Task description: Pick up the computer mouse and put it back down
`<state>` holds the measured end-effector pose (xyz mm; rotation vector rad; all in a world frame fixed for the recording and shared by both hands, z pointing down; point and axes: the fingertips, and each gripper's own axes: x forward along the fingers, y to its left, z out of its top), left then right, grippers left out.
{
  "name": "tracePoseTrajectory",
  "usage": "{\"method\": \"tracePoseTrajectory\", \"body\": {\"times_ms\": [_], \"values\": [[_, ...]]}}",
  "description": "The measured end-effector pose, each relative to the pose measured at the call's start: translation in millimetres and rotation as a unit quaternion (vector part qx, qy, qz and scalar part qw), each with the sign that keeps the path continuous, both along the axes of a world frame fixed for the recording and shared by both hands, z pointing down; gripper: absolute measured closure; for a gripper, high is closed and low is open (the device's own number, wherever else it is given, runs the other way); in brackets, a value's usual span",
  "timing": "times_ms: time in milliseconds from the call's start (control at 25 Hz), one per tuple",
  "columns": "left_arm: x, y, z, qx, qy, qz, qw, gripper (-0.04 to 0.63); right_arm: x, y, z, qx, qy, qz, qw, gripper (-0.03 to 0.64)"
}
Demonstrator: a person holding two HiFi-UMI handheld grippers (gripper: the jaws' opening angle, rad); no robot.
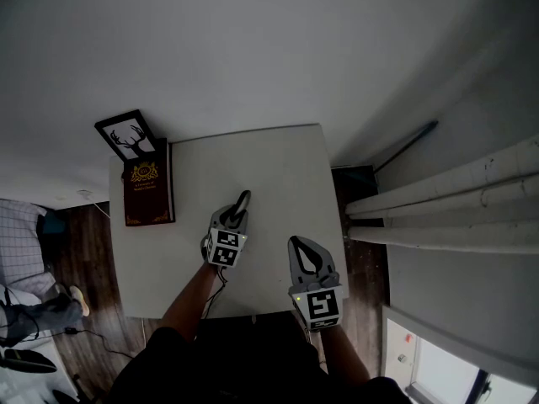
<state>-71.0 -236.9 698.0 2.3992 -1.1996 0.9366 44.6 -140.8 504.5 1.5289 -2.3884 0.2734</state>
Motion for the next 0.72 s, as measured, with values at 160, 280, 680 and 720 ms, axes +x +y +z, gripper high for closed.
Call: {"method": "tracePoseTrajectory", "body": {"times_ms": [160,280,680,720], "values": [[-2,-2,-2,0.002,0.001,0.0,1.0,0.466,-1,-1,7,0.006,0.001,-0.003,1.0,0.597],[-3,-3,-2,0.004,0.002,-0.001,1.0,0.465,-3,-3,8,0.003,0.0,-0.006,1.0,0.597],[-10,-12,-3,0.013,-0.007,-0.008,0.9999,0.401,-5,-9,6,-0.006,-0.002,-0.008,1.0,0.597],[-11,-13,-3,0.013,-0.006,-0.01,0.9999,0.39,-4,-10,8,-0.004,-0.001,-0.01,1.0,0.597]]}}
